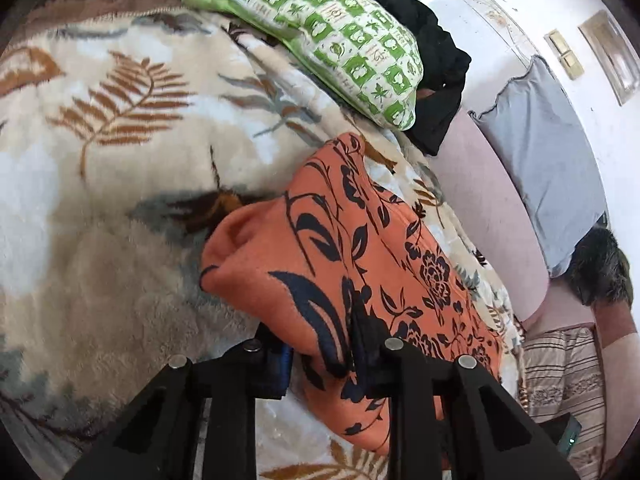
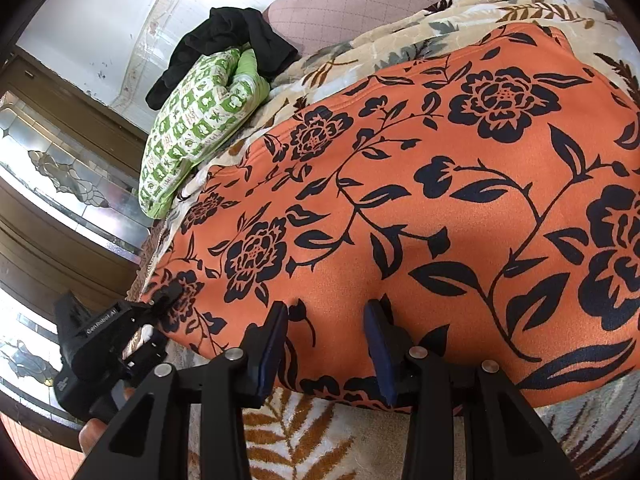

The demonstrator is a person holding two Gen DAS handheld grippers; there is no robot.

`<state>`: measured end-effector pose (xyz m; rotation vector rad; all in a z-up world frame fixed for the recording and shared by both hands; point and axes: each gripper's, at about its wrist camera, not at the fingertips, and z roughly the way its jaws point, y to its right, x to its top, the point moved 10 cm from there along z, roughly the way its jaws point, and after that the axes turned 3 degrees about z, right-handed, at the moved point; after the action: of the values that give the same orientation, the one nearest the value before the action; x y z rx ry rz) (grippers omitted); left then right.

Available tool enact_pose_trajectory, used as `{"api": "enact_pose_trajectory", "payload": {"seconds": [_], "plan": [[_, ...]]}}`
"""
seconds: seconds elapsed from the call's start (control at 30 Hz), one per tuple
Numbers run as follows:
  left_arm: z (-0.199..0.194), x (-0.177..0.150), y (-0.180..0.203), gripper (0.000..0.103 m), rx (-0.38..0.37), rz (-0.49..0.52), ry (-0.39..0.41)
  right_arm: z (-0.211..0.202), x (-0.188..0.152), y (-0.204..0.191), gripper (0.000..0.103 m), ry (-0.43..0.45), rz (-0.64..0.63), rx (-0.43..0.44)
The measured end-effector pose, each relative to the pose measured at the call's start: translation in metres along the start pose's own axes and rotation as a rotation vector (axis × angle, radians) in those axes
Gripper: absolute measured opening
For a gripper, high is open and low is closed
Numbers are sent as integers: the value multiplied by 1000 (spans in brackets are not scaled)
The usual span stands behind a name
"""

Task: Fold small clothes

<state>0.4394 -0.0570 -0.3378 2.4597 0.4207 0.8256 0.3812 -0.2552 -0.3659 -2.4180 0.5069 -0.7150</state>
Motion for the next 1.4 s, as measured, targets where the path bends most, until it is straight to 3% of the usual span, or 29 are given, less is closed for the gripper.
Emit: {"api": "enact_pose_trajectory", "payload": {"seconds": [0.13,0.2,0.3,0.4,0.5,0.6,0.67,0.83,0.93,1.1,1.23,1.27,1.3,1.4], "plan": [[4,-4,9,28,121,118,24,1,0,-1,43,1,-9,-4],[1,-6,25,34,183,244,60,1,0,-1,43,1,-13,-5],[-1,-7,38,44,219,336,87,1,0,-1,43,1,-16,-2],[1,-8,40,44,236,360,85,1,0,-1,43,5,-26,-6],[-7,-2,46,43,136,323,92,2,-1,-2,43,10,-39,-13],[-19,17,39,41,-76,161,63,2,0,-1,43,11,-41,-12],[-22,24,30,41,-161,66,35,2,0,-1,43,11,-37,-9],[-17,42,-9,41,-213,-97,1,3,1,-1,43,9,-36,-9],[-6,35,-13,43,-181,-107,-32,3,1,-2,43,11,-36,-11],[10,22,-6,66,-152,-95,-63,3,1,-2,43,16,-42,-14],[25,13,2,62,-94,-37,-72,3,1,-2,43,18,-42,-19],[26,14,1,47,-69,-24,-54,3,2,-3,43,18,-45,-20],[27,15,0,38,-53,-14,-49,3,2,-3,43,18,-47,-19],[29,17,1,28,-19,-1,-43,2,3,-3,43,16,-45,-12]]}}
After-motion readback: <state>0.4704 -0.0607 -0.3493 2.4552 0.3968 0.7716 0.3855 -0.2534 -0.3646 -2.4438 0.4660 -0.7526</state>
